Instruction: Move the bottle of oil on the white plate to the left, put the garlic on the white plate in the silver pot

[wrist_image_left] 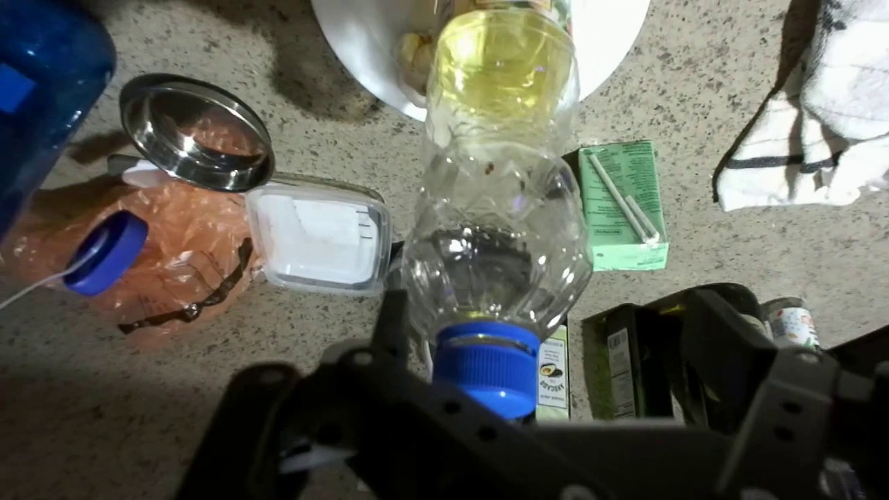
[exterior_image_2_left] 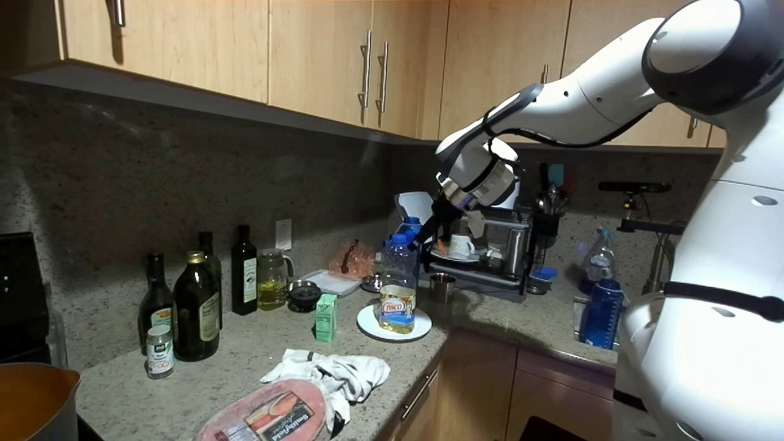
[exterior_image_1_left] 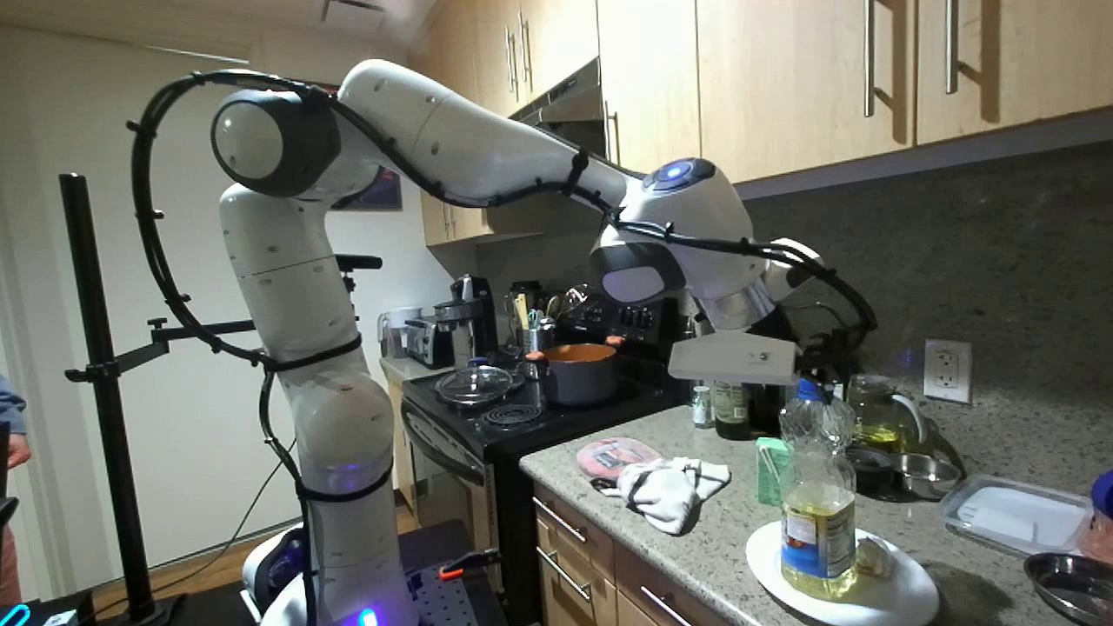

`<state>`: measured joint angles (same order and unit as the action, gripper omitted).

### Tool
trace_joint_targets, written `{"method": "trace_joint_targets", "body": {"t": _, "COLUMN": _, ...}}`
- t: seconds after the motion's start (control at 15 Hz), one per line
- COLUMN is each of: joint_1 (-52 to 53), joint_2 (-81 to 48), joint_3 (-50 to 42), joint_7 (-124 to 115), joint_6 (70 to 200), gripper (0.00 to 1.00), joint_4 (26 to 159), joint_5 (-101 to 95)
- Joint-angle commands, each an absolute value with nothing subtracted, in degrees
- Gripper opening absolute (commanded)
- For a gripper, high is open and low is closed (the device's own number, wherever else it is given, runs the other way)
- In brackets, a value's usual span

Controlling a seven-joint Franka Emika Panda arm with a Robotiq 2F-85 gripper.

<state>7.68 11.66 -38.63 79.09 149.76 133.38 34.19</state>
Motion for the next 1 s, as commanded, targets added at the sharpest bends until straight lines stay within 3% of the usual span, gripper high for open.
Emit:
{"method": "trace_joint_targets", "body": {"t": 0.0, "joint_1": 7.48, "joint_2": 12.03, "joint_3": -38.79, "joint_7": 79.31, "joint_6": 150.02, "gripper": 1.00, "joint_4": 133.64, "joint_5": 34.71}}
{"method": "trace_joint_targets", "body": {"t": 0.93, "joint_1": 10.99, "joint_2": 5.11, "joint_3": -41.96, "joint_7": 92.67, "joint_6": 148.96, "gripper": 1.00, "joint_4": 130.84, "joint_5": 54.88}}
